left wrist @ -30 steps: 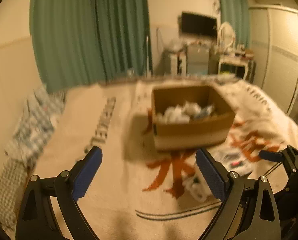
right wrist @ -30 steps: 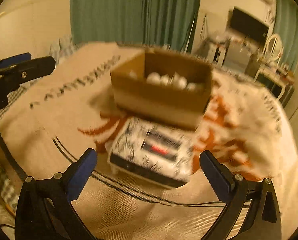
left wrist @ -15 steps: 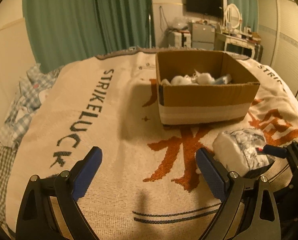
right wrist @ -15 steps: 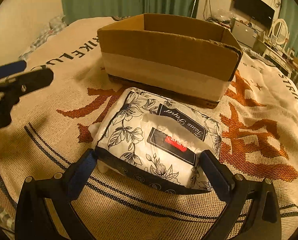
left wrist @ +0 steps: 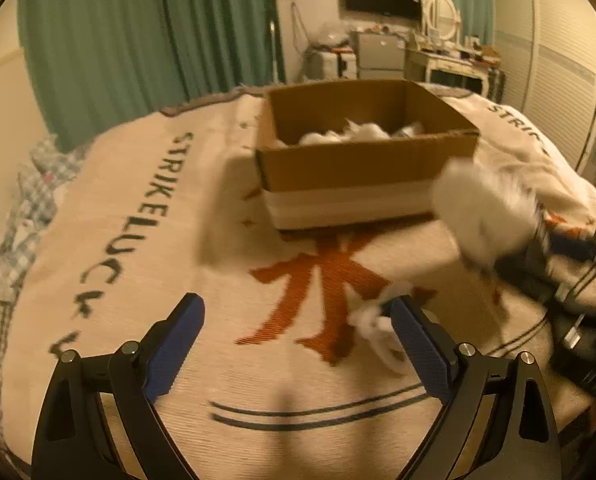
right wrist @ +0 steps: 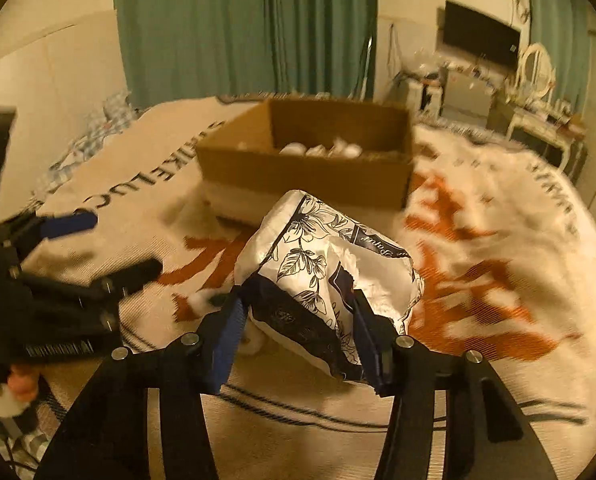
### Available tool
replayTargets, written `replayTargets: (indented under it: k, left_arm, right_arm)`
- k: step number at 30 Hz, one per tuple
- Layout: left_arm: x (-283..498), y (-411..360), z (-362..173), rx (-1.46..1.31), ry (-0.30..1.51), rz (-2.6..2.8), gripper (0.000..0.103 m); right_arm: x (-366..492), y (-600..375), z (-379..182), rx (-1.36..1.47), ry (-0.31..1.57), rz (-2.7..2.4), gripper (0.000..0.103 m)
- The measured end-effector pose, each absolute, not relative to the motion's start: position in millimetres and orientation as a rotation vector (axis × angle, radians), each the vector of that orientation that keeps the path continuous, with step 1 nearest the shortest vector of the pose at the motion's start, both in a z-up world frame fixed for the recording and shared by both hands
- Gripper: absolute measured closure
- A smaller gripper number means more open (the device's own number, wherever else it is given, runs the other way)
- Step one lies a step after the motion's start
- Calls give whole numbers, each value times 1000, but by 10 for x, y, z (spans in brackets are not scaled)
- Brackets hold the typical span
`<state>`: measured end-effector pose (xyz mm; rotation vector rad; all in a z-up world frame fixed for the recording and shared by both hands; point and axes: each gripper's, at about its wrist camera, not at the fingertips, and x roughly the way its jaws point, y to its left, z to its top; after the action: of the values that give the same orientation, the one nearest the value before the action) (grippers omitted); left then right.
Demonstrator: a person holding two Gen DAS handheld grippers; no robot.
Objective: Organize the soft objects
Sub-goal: 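Grasp the floral tissue pack with the right tool while the left grasps the leaf-topped plush, then carry the tissue pack and plush into the box and open both tools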
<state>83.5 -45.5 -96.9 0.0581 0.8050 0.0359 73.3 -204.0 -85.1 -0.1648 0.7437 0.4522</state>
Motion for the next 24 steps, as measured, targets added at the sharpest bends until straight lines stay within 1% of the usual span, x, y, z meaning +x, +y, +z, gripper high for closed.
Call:
replayTargets:
  k: [5, 8, 10, 11, 14, 16, 17, 19, 20, 22, 24]
  left_arm:
    - [949, -668, -1175, 46, 875, -24, 9]
    - [1026, -772, -1309, 48, 916, -62, 9]
    - [1070, -825, -1383, 54, 935, -83, 15]
    - [1109, -851, -1436, 59, 952, -91, 16]
    - [1198, -866, -1545, 49, 986, -103, 16]
    - [1247, -862, -1588, 28, 999, -127, 23]
    - [1258, -864, -1597, 23, 1001, -141, 31]
    - [1266, -899, -1606, 28, 1004, -172, 38]
    - [1252, -919, -1604, 35, 1000, -190, 46]
    - [1217, -950, -1583, 50, 991, -208, 49]
    - [1197, -930, -1557, 54, 984, -221, 56]
  right_arm:
    - [832, -2134, -659, -254, 691, 357, 52]
    - [911, -2161, -765, -275, 711, 329, 52]
    - [956, -2179, -857, -267, 737, 328, 52]
    - [983, -2205, -905, -261, 755, 331, 52]
    - [1042, -2244, -993, -220, 790, 340, 52]
    - [1056, -2245, -1033, -213, 803, 348, 52]
    - [1051, -2233, -1057, -220, 806, 351, 52]
    - [1053, -2200, -1082, -232, 811, 353, 52]
    - [1046, -2188, -1091, -235, 811, 351, 52]
    - [1032, -2177, -1097, -239, 808, 348, 52]
    - [1014, -2173, -1090, -239, 800, 344, 52]
